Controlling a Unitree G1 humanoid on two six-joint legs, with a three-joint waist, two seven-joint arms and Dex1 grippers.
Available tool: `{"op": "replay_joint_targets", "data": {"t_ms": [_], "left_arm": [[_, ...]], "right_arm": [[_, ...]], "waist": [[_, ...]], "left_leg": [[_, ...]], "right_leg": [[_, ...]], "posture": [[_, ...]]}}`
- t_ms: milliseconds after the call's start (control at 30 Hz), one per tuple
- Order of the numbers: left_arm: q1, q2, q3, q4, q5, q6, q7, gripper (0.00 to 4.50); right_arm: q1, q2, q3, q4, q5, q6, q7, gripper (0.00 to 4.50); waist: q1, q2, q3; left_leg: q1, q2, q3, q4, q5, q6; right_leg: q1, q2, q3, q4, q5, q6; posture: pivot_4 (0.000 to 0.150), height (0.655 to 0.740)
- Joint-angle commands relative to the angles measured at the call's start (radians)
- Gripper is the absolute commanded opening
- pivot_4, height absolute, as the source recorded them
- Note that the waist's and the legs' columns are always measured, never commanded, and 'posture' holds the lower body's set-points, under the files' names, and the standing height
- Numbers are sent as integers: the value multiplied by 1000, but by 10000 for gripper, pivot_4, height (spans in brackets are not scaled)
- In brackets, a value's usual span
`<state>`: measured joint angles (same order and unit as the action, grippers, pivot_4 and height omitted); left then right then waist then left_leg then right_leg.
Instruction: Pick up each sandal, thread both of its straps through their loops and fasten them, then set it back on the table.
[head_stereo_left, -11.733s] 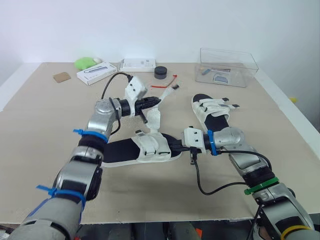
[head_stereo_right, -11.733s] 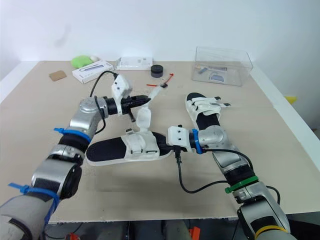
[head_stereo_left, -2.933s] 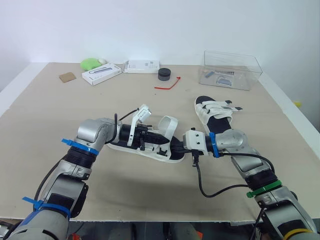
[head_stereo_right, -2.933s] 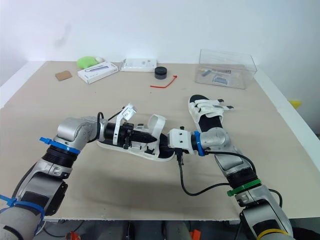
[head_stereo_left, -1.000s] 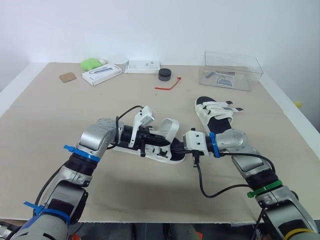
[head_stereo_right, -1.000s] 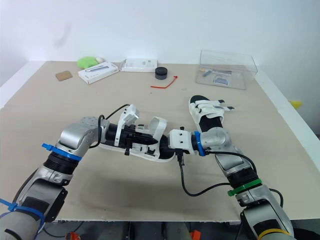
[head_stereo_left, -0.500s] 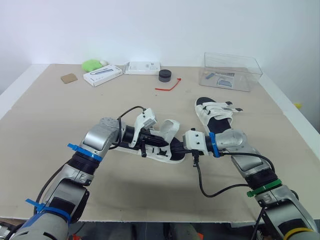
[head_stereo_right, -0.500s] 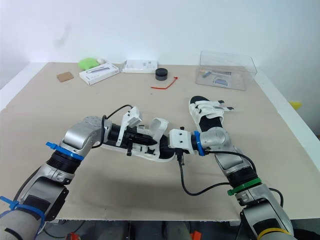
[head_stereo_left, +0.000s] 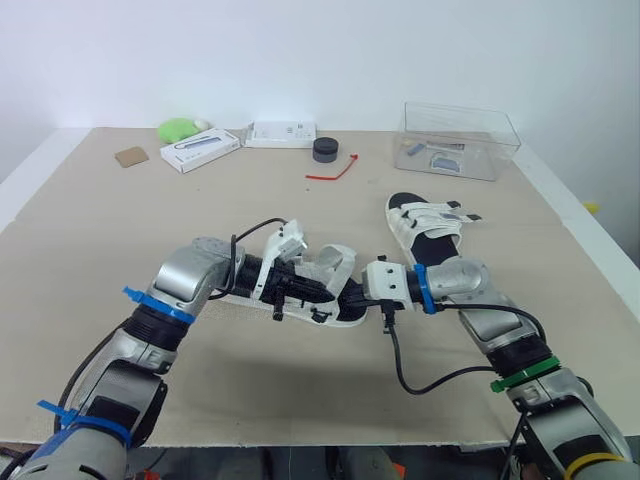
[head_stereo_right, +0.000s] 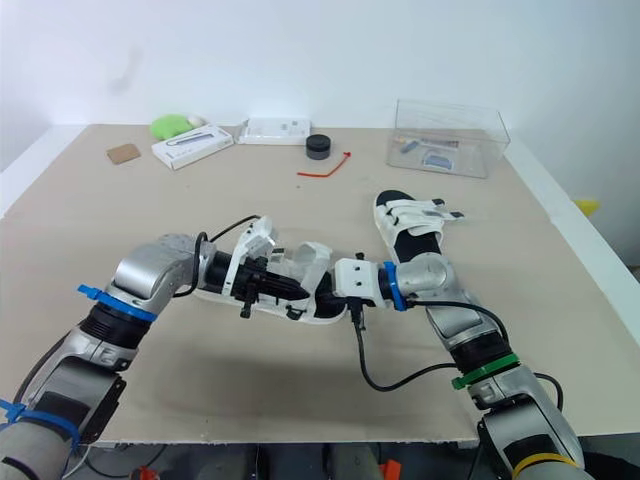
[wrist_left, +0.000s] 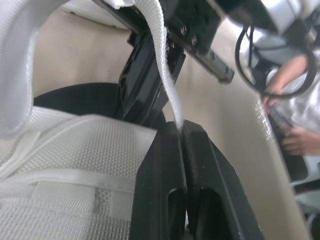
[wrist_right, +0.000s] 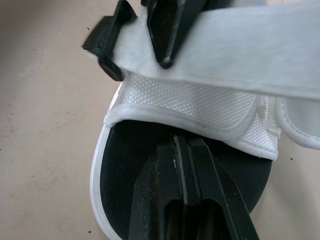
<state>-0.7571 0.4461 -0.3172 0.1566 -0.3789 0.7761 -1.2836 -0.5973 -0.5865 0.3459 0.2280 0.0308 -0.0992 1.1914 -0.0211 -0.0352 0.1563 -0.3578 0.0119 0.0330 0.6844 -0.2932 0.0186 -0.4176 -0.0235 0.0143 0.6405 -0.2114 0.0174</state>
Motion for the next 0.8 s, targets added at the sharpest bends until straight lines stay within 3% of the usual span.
{"op": "replay_joint_targets", "data": {"t_ms": [33, 200, 267, 400, 800], "left_arm": [[33, 17, -33, -9, 30, -13, 9, 921], [19, 22, 9, -13, -15, 36, 6, 921], [8, 27, 33, -35, -46, 51, -8, 5955], [-23, 34, 57, -57, -80, 57, -22, 22222], [-161, -66, 95, 143, -24, -73, 76, 22222]], "right_arm": [[25, -9, 31, 68, -62, 23, -5, 0], [23, -8, 32, 72, -64, 20, -5, 0], [21, -9, 31, 75, -65, 17, -6, 0], [18, -9, 31, 81, -67, 11, -7, 0], [16, -6, 31, 89, -69, 1, -12, 0]], "waist": [[0, 0, 0], [0, 0, 0], [0, 0, 0], [0, 0, 0], [-1, 0, 1]], "left_leg": [[0, 0, 0, 0, 0, 0], [0, 0, 0, 0, 0, 0], [0, 0, 0, 0, 0, 0], [0, 1, 0, -1, 0, 0], [-1, 0, 1, 0, 0, 0]], "right_leg": [[0, 0, 0, 0, 0, 0], [0, 1, 0, 0, 0, -1], [0, 1, 0, 0, 0, -1], [-1, 1, 0, 0, 0, -1], [-2, 2, 1, 0, 1, 1]], "posture": [[1500, 7400], [1500, 7400], [1500, 7400], [1500, 7400], [1500, 7400]]}}
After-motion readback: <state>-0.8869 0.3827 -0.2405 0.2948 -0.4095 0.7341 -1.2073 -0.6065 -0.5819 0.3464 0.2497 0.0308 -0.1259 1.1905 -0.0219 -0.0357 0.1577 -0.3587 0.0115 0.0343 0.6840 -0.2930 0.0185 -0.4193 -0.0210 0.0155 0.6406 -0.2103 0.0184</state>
